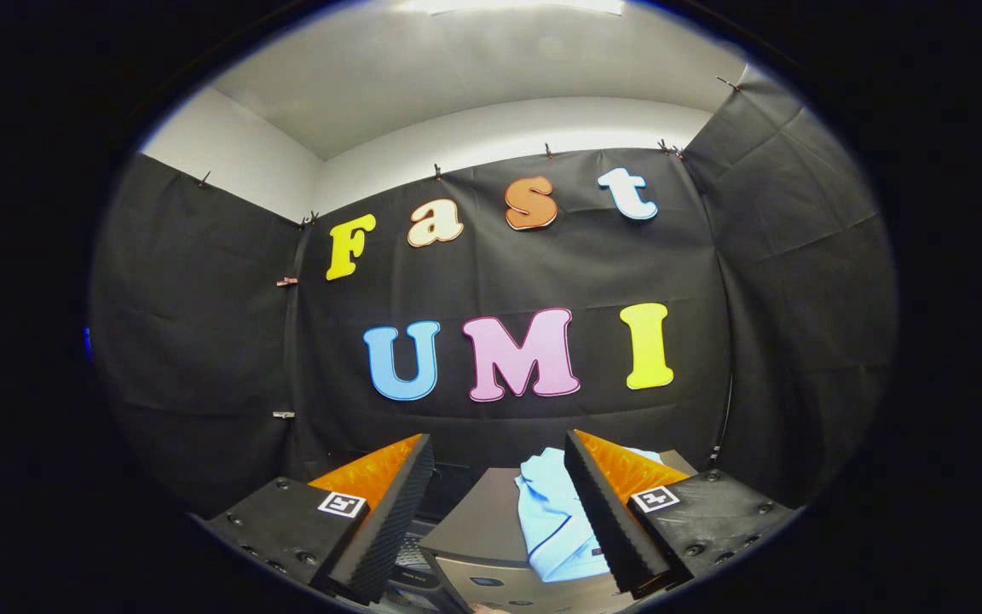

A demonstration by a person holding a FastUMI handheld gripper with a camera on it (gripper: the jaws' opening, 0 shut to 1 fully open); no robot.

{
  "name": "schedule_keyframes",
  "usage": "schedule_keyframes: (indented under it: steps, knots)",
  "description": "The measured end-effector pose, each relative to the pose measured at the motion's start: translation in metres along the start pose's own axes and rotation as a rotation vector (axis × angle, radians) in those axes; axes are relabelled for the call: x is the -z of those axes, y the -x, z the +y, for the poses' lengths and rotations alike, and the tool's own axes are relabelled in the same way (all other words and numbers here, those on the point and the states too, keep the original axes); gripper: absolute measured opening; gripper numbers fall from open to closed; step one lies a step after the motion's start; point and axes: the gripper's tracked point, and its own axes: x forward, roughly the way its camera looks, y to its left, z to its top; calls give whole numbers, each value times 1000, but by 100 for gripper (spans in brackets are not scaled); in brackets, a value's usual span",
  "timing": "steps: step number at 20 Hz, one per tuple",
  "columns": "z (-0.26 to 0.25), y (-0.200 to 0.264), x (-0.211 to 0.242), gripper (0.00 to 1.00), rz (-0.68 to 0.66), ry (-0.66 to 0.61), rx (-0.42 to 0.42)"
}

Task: Put the clothes into the washing machine and then close the washing machine lid.

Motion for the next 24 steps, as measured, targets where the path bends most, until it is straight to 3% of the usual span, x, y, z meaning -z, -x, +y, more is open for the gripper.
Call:
schedule_keyframes:
  steps: [10, 16, 24]
  knots:
    - [-15, -25, 11, 97, 37, 42, 52]
    - [-53, -93, 7, 97, 85, 45, 93]
    - [-96, -175, 54, 98, 288, 43, 125]
